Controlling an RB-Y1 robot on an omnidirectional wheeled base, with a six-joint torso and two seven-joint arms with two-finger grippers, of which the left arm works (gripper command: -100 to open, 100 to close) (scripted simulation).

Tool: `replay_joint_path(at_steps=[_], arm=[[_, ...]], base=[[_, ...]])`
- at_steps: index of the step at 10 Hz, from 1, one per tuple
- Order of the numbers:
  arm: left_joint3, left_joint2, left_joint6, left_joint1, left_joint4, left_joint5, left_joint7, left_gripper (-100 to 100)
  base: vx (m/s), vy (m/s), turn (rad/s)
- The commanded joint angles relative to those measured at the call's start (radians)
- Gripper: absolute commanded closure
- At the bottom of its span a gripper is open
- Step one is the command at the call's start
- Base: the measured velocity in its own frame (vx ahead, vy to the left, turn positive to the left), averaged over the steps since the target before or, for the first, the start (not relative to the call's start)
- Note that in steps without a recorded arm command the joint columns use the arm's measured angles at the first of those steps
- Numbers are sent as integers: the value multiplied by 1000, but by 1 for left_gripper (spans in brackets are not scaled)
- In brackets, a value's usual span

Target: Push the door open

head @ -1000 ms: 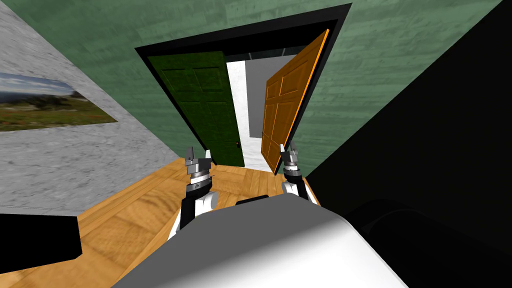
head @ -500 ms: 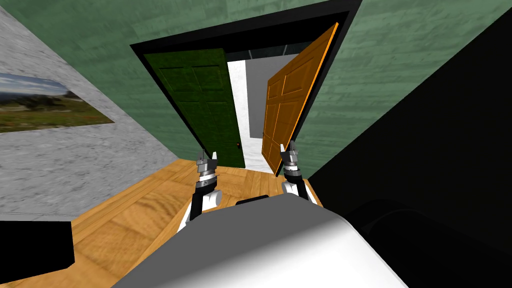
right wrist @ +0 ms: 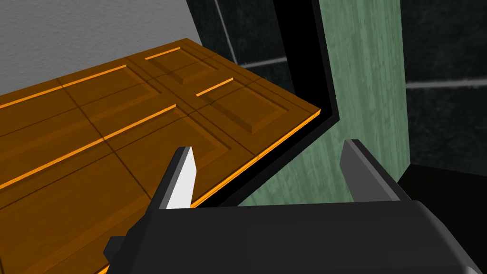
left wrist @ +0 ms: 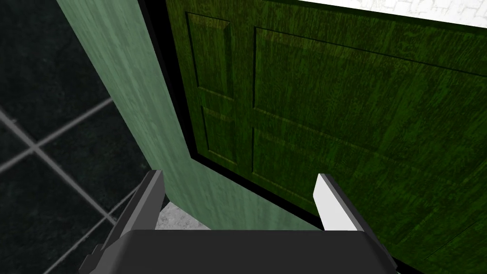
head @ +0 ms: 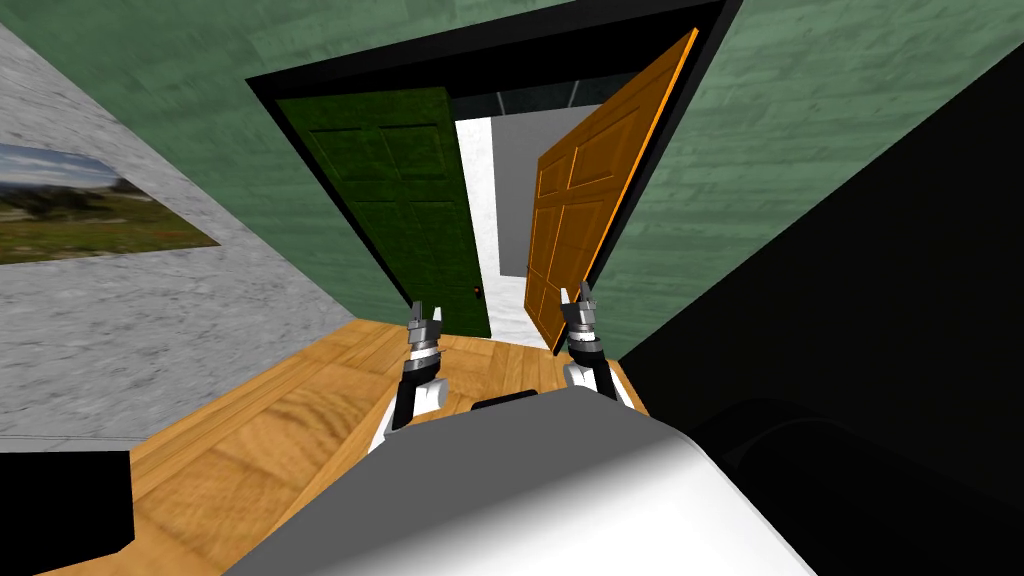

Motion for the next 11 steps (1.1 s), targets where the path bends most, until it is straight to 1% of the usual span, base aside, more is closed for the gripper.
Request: replay_joint_path(at_steps=[1,2,3,5,6,7,8,9,10,11], arm=[[-9,2,-10,-19,50,-8,1,-100],[-13,5,-19,-34,80,-12,2,-100],[-13,5,-19,-34,97,-12,2,-100],[-22,11,-35,-66,165,-20,6,-100],[-22,11,-35,-66,182,-20,6,-100],[-26,14,-44,-82,217,-25,8,-100],[-26,14,-44,-82,227,-25,8,-100],[-31,16,-53,-99,255,-29,10,-100],[-31,16,-53,-99,272,-29,10,-100],[-35,18,-61,-115,310,-34,12,-100]], base=[[70,46,-8],[98,60,-8],[72,41,-6],[61,36,-3],[55,27,-6],[59,21,-2],[50,24,-3],[61,39,-3],[49,33,-6],[48,30,-4]])
